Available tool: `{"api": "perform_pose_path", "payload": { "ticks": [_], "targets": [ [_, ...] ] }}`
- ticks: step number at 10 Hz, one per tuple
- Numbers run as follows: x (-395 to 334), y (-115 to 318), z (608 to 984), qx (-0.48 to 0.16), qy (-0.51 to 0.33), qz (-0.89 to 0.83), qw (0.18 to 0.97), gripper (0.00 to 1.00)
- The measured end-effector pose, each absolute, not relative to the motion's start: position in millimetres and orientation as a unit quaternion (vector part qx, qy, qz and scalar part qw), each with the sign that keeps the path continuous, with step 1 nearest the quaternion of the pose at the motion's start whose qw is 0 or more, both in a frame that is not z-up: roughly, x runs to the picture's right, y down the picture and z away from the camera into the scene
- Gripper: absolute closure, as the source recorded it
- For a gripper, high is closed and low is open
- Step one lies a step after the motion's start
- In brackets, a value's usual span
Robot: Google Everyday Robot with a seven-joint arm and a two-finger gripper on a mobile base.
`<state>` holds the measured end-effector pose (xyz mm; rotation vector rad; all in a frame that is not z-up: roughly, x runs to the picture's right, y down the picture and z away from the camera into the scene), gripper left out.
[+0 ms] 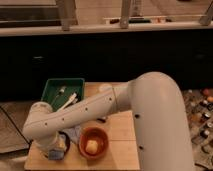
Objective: Wipe purple bowl with sponge
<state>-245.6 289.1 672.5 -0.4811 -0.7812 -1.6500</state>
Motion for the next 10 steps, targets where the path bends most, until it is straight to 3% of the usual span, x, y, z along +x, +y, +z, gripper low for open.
{"api": "perform_pose_path", "payload": {
  "ticks": [5,10],
  "targets": [
    [-254.6,256.3,693.2,-0.202,-0.326,-0.704,0.598,1.0],
    [-280.2,258.5,675.4,-0.179,-0.352,-0.717,0.575,1.0]
  ]
}}
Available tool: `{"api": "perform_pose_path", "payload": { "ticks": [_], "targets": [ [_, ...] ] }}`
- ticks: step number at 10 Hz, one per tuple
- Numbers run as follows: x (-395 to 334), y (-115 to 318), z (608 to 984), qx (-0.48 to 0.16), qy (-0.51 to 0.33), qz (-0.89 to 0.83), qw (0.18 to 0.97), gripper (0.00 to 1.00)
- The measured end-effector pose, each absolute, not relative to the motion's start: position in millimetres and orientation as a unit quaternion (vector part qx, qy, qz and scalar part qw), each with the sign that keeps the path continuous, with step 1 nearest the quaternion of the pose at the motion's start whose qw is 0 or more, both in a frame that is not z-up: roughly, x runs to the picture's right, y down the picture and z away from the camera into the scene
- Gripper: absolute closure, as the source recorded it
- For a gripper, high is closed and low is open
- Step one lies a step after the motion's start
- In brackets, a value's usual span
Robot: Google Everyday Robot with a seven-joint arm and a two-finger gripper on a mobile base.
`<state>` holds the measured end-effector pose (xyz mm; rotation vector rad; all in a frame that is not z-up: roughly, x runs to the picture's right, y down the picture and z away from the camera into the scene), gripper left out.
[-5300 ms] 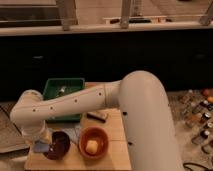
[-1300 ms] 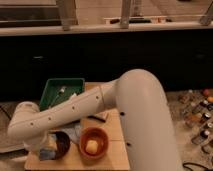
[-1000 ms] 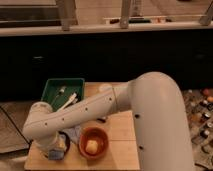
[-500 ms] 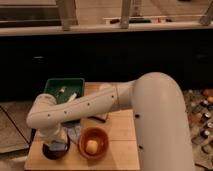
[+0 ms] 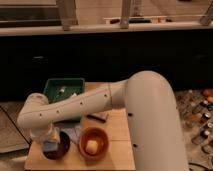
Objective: Wipe purple bowl with sponge
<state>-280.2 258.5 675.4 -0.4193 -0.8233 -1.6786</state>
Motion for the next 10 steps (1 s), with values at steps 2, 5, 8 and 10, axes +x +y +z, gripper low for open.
{"api": "perform_pose_path", "payload": {
  "ticks": [2,5,8,10],
  "targets": [
    [-276.3,258.2,665.5,-0.18,-0.362,-0.713,0.573,1.0],
    [-272.9,259.4,658.3,-0.192,-0.374,-0.71,0.565,1.0],
    [-270.8,258.1,652.7,-0.203,-0.38,-0.708,0.559,1.0],
    [-270.9,256.4,650.7,-0.206,-0.381,-0.708,0.558,1.0]
  ]
}}
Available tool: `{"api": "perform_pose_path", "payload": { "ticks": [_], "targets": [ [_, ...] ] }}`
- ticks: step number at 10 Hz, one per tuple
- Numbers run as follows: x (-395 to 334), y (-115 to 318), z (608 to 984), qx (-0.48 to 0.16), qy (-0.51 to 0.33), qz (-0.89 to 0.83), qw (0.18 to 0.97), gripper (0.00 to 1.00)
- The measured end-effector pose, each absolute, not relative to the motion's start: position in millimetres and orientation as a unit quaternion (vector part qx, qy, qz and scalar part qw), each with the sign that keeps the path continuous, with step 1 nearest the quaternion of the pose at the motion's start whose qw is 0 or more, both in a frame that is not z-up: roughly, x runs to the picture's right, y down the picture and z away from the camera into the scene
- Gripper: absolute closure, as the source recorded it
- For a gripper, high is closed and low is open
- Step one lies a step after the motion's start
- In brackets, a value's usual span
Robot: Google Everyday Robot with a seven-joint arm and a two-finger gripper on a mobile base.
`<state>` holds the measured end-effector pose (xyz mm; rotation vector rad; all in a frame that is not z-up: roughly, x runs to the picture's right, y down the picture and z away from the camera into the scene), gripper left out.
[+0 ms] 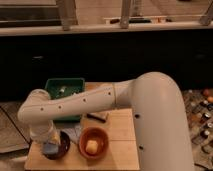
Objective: Wipe purple bowl with sponge
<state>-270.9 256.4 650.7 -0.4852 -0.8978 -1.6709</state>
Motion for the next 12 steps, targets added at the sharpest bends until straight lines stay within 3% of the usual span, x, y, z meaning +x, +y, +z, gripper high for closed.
{"api": "perform_pose_path", "payload": {
  "ticks": [12],
  "targets": [
    [-269.5,250.9,648.7,-0.213,-0.376,-0.711,0.555,1.0]
  ]
}}
